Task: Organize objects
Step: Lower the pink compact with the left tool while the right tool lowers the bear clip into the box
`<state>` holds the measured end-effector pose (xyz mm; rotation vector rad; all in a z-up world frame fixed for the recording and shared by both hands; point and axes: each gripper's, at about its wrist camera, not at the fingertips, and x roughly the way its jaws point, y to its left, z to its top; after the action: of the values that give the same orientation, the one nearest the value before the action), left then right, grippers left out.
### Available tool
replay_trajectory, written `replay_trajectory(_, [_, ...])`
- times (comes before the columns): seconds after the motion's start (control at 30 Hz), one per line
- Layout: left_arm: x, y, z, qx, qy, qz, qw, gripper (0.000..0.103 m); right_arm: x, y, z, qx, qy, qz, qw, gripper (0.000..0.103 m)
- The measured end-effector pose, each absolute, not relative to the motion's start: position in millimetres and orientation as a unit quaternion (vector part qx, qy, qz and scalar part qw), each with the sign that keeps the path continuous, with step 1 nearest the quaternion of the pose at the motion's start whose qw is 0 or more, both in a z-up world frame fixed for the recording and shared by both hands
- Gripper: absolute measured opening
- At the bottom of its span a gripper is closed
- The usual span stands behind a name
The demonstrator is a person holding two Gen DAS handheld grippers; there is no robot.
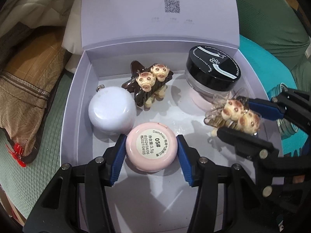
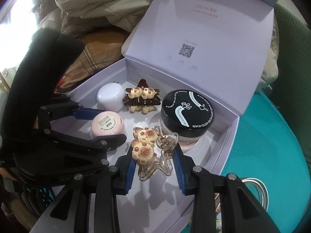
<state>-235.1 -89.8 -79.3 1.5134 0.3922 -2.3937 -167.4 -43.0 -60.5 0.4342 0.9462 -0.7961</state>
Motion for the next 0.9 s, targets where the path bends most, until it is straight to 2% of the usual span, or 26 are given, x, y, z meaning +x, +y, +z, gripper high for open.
replay_trajectory(0.9, [-227.2, -82.9, -79.9, 0.542, 0.148, -0.812, 0.155, 0.049, -151.4, -45.5, -73.9, 0.179, 0.494, -0.361, 0.771, 0.036])
